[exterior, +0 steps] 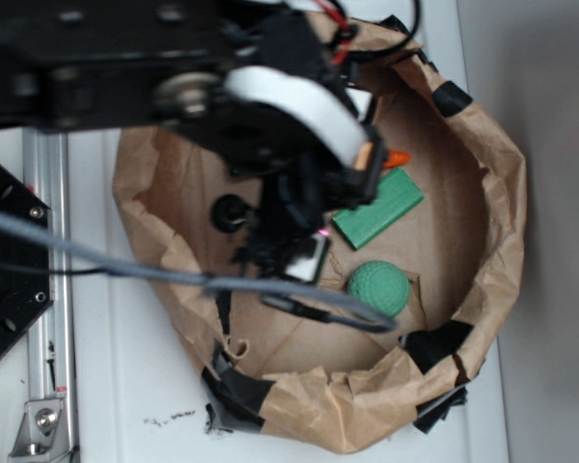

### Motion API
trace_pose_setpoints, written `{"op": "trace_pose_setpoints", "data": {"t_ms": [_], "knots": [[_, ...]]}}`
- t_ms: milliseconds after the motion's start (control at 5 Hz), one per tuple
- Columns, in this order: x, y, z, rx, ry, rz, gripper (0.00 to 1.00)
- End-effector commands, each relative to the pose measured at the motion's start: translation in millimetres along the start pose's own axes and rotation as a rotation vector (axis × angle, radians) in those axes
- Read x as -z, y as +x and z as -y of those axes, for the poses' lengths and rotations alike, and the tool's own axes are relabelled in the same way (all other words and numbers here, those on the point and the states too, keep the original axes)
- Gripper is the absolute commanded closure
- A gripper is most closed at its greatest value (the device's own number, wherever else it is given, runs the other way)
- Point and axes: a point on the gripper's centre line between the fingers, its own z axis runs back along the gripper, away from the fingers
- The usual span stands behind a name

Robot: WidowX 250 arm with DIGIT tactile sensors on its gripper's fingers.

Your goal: Grab the green ball.

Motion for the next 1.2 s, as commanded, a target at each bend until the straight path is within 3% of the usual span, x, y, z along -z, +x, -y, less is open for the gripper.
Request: {"op": "trace_pose_setpoints", "data": {"t_ms": [0, 200, 400, 600, 800, 1000], "knots": [[40, 20, 38, 0.132, -0.069, -0.047, 0.0], [72, 14, 65, 0.193, -0.072, -0.101, 0.0], [88, 11, 62, 0.188, -0.004, -0.117, 1.0], [82, 9, 48, 0.155, 0.031, -0.108, 1.0], [63, 8, 35, 0.09, 0.031, -0.079, 1.0], [21, 9, 16, -0.02, 0.088, -0.033, 1.0]]}}
